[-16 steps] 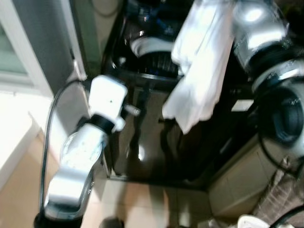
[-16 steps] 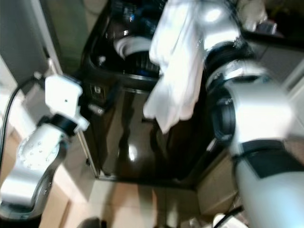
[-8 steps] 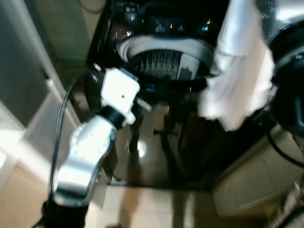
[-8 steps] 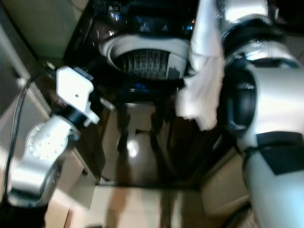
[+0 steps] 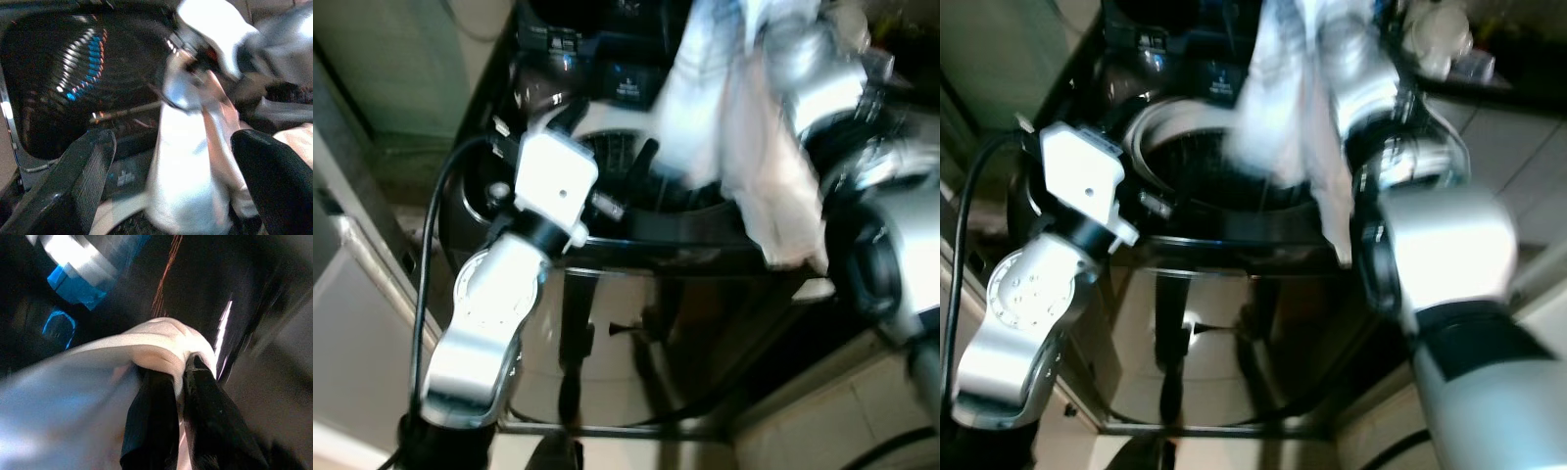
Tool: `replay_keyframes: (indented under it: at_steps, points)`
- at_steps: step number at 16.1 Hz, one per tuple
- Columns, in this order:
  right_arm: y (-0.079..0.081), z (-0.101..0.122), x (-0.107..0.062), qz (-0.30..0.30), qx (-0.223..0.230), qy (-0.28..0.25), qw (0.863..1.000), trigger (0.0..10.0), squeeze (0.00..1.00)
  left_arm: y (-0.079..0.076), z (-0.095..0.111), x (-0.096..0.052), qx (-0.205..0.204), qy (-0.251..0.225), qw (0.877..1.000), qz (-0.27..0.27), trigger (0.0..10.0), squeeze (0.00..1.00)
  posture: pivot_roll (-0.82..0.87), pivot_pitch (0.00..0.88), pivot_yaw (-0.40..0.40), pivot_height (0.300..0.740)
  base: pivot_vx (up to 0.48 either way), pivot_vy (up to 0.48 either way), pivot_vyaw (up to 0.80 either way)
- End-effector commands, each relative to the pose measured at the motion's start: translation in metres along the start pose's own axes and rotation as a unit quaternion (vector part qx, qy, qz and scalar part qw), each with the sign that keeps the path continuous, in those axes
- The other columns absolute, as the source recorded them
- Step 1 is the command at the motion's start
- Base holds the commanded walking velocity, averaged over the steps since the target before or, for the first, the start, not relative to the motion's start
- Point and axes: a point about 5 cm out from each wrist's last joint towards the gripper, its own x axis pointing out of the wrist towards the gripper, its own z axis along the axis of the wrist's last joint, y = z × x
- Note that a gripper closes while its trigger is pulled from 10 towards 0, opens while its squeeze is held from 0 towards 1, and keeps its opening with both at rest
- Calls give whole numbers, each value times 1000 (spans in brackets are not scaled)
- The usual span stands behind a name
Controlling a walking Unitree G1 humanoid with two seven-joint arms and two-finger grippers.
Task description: Clothes washing
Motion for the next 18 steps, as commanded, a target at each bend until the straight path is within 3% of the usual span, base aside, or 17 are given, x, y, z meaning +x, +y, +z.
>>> replay_keyframes:
  at_steps: [1,4,5,6,7,8,9,10,11,12,13,14,15,16,17,18]
  points:
    - [-2,-2,0,1,-6,8,1000,10000,0,-4,7,1,5,-10,1000,-6,10000,0,129,14,-113,740,0,0,0]
    - [23,-35,-8,43,74,82,993,10000,0,-4,8,0,5,-8,1000,-7,10000,0,140,12,-119,740,0,0,0]
    - [29,-42,-11,40,178,108,977,10000,1000,-4,7,-1,6,-7,1000,-6,10000,0,144,9,-121,740,0,0,0]
    - [33,-45,-12,33,309,125,942,10000,1000,-3,7,-2,7,-4,1000,0,10000,0,145,5,-121,740,0,0,0]
    - [40,-43,-13,49,383,125,914,10000,1000,-2,7,-2,8,-2,1000,2,10000,0,147,1,-122,740,0,0,0]
    - [45,-43,-14,56,421,128,896,10000,1000,-1,6,-3,7,1,1000,3,10000,0,145,0,-123,740,0,0,0]
    - [52,-48,-17,55,496,145,854,10000,1000,-1,3,-3,5,9,1000,7,10000,0,139,0,-117,740,0,0,0]
    - [50,-49,-17,49,500,142,853,10000,1000,0,1,-3,4,13,1000,10,10000,0,136,0,-114,740,0,0,0]
    - [41,-50,-15,36,469,113,875,10000,1000,2,-6,-4,1,30,999,23,10000,0,106,0,-100,740,0,0,0]
    - [33,-51,-15,27,406,83,910,10000,1000,6,-13,-5,-13,41,998,38,10000,0,85,0,-93,740,0,0,0]
    - [34,-52,-16,33,394,82,915,10000,1000,7,-17,-3,-16,44,998,36,10000,0,62,0,-82,740,0,0,0]
    - [41,-62,-20,30,432,107,895,10000,1000,6,-18,0,-24,42,998,34,10000,0,42,0,-73,740,0,0,0]
    - [51,-74,-25,28,486,139,863,10000,1000,6,-22,3,-23,45,998,33,10000,0,34,0,-72,740,0,0,0]
    - [54,-77,-27,21,470,132,872,10000,1000,9,-29,2,-14,60,997,47,10000,0,29,0,-72,740,0,0,0]
    - [57,-85,-36,21,395,93,914,10000,1000,18,-45,-7,-38,95,991,89,10000,0,20,0,-74,740,0,0,0]
    - [57,-94,-45,19,358,77,930,10000,1000,22,-49,-10,-42,100,989,99,10000,0,10,0,-69,740,0,0,0]
